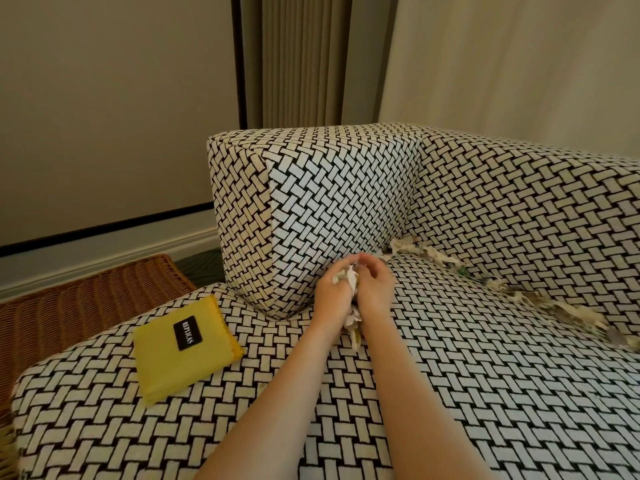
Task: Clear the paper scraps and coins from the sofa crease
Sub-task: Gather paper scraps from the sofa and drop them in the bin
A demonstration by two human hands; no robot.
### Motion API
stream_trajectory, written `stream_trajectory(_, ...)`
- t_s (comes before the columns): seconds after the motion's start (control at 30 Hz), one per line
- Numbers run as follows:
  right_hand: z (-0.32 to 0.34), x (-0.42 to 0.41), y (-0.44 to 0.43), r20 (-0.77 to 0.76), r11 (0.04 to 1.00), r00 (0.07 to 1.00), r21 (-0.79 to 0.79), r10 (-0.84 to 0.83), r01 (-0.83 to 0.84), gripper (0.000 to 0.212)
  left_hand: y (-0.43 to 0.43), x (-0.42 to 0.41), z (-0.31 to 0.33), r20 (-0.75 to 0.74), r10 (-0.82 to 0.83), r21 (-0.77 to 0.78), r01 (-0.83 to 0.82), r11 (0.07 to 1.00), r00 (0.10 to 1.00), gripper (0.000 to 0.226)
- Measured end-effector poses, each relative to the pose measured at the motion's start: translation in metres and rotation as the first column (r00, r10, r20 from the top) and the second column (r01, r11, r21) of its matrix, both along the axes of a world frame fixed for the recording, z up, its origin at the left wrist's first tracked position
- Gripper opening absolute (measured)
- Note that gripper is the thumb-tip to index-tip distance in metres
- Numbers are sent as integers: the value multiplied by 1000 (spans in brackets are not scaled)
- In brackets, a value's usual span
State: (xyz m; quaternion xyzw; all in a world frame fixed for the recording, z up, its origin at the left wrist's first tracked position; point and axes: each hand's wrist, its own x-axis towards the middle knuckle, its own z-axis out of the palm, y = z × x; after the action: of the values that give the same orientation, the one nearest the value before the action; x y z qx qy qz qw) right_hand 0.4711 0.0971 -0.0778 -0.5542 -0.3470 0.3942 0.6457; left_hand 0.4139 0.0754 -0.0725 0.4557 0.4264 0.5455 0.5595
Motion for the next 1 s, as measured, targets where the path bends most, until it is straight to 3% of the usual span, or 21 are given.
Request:
stream_trajectory(0.07, 4, 4, 0, -215, 996, 974, -41, 63, -73, 17, -6, 1, 4, -169, -77, 25, 82, 996, 983, 29)
stream_trajectory(0.13, 12, 13, -2, -566, 989, 817, -20, 110, -147, 20, -10, 5, 2, -381, -78, 81, 117, 990, 921, 28)
stream_trajectory(0.2, 13, 16, 0, -696, 998, 716, 24, 53, -50, 23, -9, 7, -3, -469, 7, 147, 70, 987, 883, 20)
stream_trajectory(0.23, 13, 15, 1, -647, 1000, 762, 11, 7, 0, 24, -8, 7, -4, -464, 53, 159, 24, 987, 884, 13)
stream_trajectory(0.27, 12, 14, 2, -474, 998, 878, -28, -59, 52, 24, -7, 4, -5, -438, 101, 163, -31, 986, 894, 7)
stream_trajectory(0.3, 9, 13, 5, -203, 991, 970, -57, -130, 121, 26, -6, 0, -6, -396, 154, 165, -95, 982, 905, 10)
stream_trajectory(0.33, 5, 13, 7, 94, 982, 979, -45, -180, 185, 30, -5, -4, -8, -349, 207, 162, -158, 974, 914, 17)
stream_trajectory(0.4, -2, 16, 13, 536, 984, 836, -45, -122, 172, 42, -6, -13, -9, -303, 277, 169, -235, 957, 912, 27)
stream_trajectory(0.47, -7, 15, 18, 811, 971, 576, -207, 100, 122, 57, -9, -17, -10, -354, 285, 190, -230, 955, 891, 31)
stream_trajectory(0.53, -8, 10, 21, 887, 920, 346, -369, 305, 135, 65, -10, -19, -12, -433, 292, 206, -222, 953, 853, 34)
stream_trajectory(0.63, -9, 10, 30, 896, 884, 211, -429, 390, 186, 61, -9, -22, -14, -565, 282, 226, -183, 957, 776, 31)
stream_trajectory(0.73, -12, 13, 41, 933, 914, 215, -335, 288, 230, 49, -14, -27, -9, -682, 190, 191, -79, 978, 706, 25)
stream_trajectory(0.87, -19, 13, 49, 960, 946, 258, -179, 108, 271, 28, -19, -39, -10, -836, -111, 21, 234, 972, 537, 74)
stream_trajectory(0.93, -19, 18, 50, 925, 960, 371, -175, 85, 217, 27, -19, -47, -9, -858, -211, -47, 337, 940, 469, 97)
stream_trajectory(1.0, -16, 24, 46, 782, 984, 621, -141, 44, 108, 25, -20, -50, -10, -891, -217, -57, 376, 925, 400, 109)
